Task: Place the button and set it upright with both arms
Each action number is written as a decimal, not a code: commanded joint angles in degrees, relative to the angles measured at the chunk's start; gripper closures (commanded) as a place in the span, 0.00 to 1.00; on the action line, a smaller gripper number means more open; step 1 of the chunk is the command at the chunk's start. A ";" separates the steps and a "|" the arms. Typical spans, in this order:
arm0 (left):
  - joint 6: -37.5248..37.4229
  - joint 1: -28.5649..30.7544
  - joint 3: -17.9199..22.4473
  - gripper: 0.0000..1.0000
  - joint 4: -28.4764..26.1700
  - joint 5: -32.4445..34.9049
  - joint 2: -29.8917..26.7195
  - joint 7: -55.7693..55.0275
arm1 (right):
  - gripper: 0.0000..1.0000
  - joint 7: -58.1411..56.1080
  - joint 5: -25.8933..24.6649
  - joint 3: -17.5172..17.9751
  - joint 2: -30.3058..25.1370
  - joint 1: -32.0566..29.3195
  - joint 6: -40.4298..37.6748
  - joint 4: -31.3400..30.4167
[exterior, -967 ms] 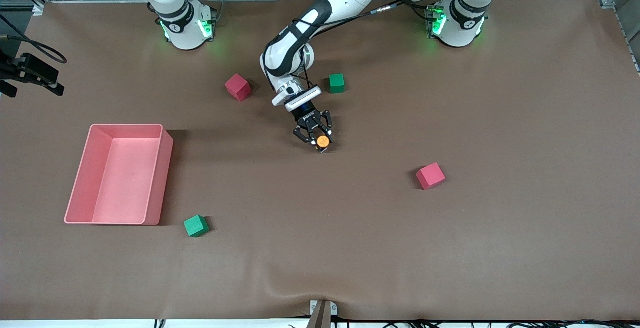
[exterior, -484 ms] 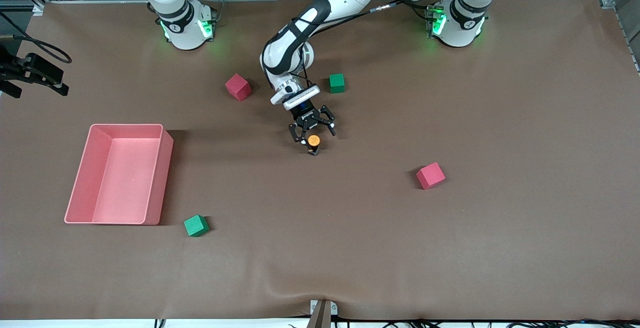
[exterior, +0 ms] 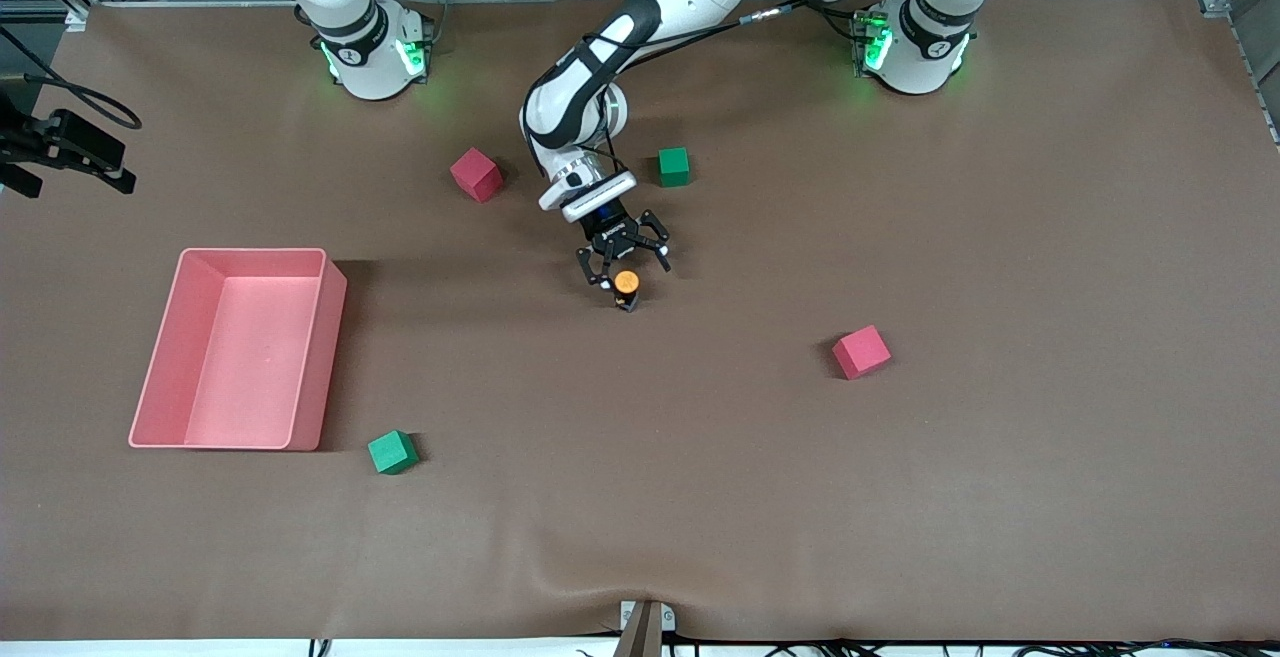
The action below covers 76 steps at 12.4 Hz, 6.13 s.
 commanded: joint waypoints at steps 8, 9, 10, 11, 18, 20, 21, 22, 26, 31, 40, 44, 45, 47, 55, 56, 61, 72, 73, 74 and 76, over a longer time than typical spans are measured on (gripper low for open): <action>-0.75 -0.75 -1.71 0.00 1.69 3.23 -3.32 8.88 | 0.00 0.05 0.11 -0.17 0.44 -3.40 -1.00 1.03; -0.75 -0.75 -2.32 0.00 1.69 3.14 -4.55 10.02 | 0.00 0.05 0.11 -0.17 0.44 -3.75 -1.00 1.12; -0.75 -0.75 -2.76 0.00 1.69 3.05 -5.60 10.90 | 0.00 0.13 0.11 -0.17 0.36 -3.85 -1.00 1.03; -0.75 -0.67 -2.86 0.00 1.69 2.62 -7.18 12.74 | 0.00 0.22 0.11 -0.17 0.44 -3.85 -1.00 1.03; 5.90 10.20 -3.03 0.00 1.69 -9.66 -19.48 35.94 | 0.00 0.40 0.20 -0.08 0.35 -3.58 -1.00 1.21; 11.01 15.66 -2.95 0.00 1.60 -15.03 -23.61 41.90 | 0.00 0.49 0.20 -0.08 0.44 -3.50 -1.00 1.21; 11.99 18.03 -3.03 0.00 1.60 -18.01 -25.37 46.46 | 0.00 0.49 0.20 -0.08 0.36 -3.49 -1.00 1.21; 13.65 20.23 -3.03 0.00 1.69 -23.96 -27.04 48.77 | 0.00 0.49 0.20 -0.08 0.44 -3.58 -1.00 1.21; 18.15 30.34 -3.03 0.00 1.60 -39.79 -32.32 66.16 | 0.00 0.49 0.20 -0.08 0.44 -3.41 -0.56 1.21; 18.94 54.90 -17.64 0.00 1.08 -57.58 -37.34 85.17 | 0.00 0.49 0.38 -0.08 0.44 -3.49 -0.30 1.21; 0.23 72.56 -26.80 0.00 -6.45 -64.97 -53.73 99.68 | 0.00 0.58 0.73 -0.08 0.44 -3.67 -0.12 1.30; -0.65 70.70 -20.63 0.00 -24.03 -69.80 -72.20 105.46 | 0.00 0.58 0.82 -0.08 0.44 -3.58 0.40 1.30; -1.61 70.70 -18.09 0.00 -25.46 -71.11 -74.06 108.44 | 0.00 0.49 0.73 -0.08 0.44 -3.58 0.40 1.30; -2.41 70.53 -12.12 0.00 -22.94 -71.83 -73.12 119.85 | 0.00 0.49 0.56 -0.08 0.44 -3.58 0.40 1.30; -1.71 70.26 -3.65 0.00 -19.06 -71.13 -66.70 132.82 | 0.00 0.49 0.73 0.27 0.35 -2.97 -0.12 1.38; -1.36 70.26 -3.30 0.00 -18.18 -71.04 -66.00 132.64 | 0.00 0.49 0.73 0.35 0.27 -2.97 -0.21 1.38; -1.45 70.18 -1.11 0.00 -16.77 -69.46 -65.29 132.29 | 0.00 0.58 0.73 0.36 0.27 -2.62 -0.12 1.38; -2.15 69.65 -2.68 0.00 -18.70 -69.37 -65.56 127.90 | 0.00 0.58 0.82 0.36 0.35 -2.61 -0.04 1.38; -2.15 69.65 -2.68 0.00 -18.70 -69.46 -65.47 127.98 | 0.00 0.49 0.73 0.36 0.27 -2.53 -0.12 1.38; -2.15 69.65 -2.68 0.00 -18.70 -69.46 -65.47 128.33 | 0.00 0.49 0.73 0.27 0.27 -2.61 -0.21 1.38; -2.15 69.74 -2.68 0.00 -18.53 -69.37 -65.47 128.42 | 0.00 0.40 0.64 0.27 0.27 -2.70 -0.30 1.38</action>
